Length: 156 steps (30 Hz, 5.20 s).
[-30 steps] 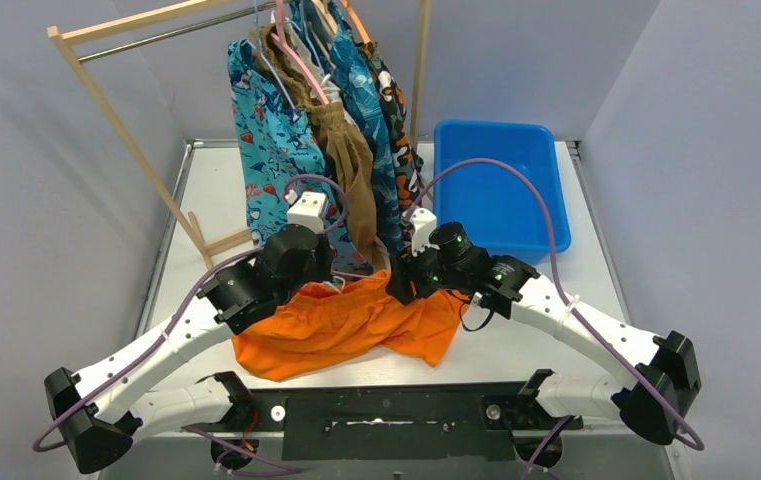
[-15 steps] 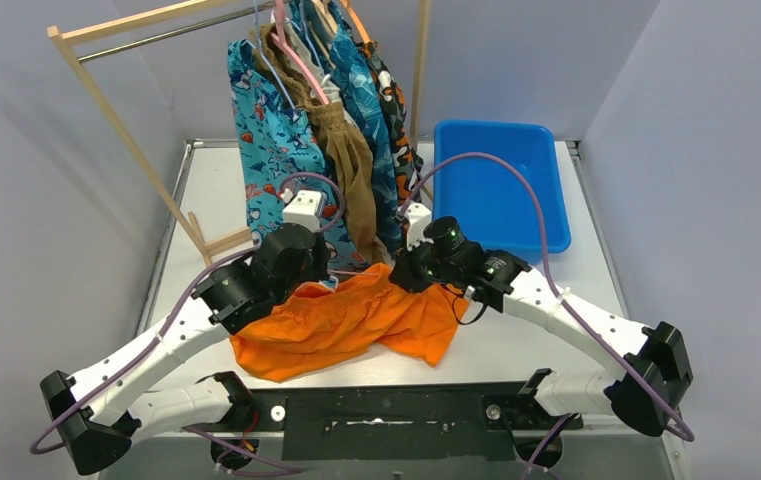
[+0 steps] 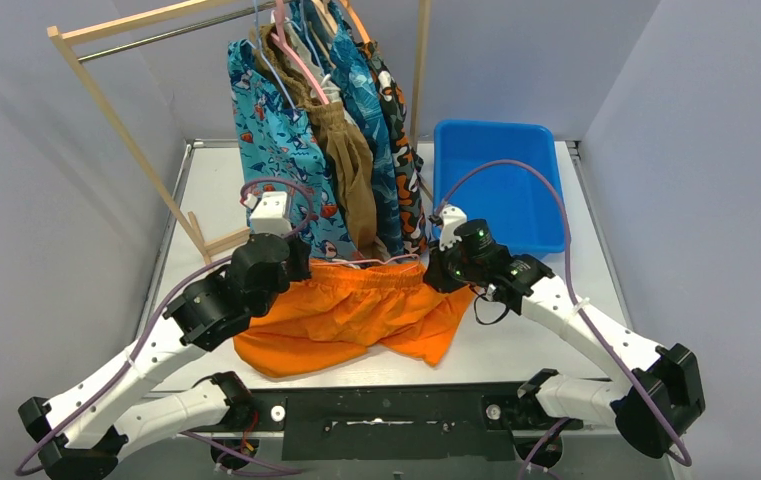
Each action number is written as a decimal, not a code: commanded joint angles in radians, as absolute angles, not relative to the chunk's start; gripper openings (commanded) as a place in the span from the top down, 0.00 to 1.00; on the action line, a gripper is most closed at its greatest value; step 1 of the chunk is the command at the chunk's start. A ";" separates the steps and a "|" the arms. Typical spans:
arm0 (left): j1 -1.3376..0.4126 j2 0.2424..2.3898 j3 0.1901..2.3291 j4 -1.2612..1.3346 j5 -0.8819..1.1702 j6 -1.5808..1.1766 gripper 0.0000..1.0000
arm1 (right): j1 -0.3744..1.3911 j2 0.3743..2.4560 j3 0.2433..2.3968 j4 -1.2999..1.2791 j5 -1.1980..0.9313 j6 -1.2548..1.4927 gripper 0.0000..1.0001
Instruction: Remove the shorts from the hanger
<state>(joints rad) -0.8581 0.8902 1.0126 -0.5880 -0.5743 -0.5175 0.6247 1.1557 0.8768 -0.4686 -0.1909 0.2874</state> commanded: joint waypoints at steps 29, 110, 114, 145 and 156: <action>-0.857 0.886 1.006 -0.493 -0.337 -0.345 1.00 | 0.626 0.971 0.684 -0.131 -0.684 0.078 0.42; -1.250 1.119 0.477 0.683 -0.637 -1.501 0.40 | 0.687 0.742 0.699 -0.094 -0.552 0.172 1.00; -1.258 1.102 0.501 0.558 -0.657 -1.561 0.40 | 0.687 0.733 0.697 -0.097 -0.535 0.164 1.00; -1.285 0.963 0.568 0.430 -0.726 -1.341 1.00 | 0.712 0.658 0.712 -0.179 -0.590 0.132 0.63; -1.274 0.859 0.604 0.512 -0.578 -1.403 1.00 | 0.713 0.541 0.730 -0.228 -0.462 0.116 0.37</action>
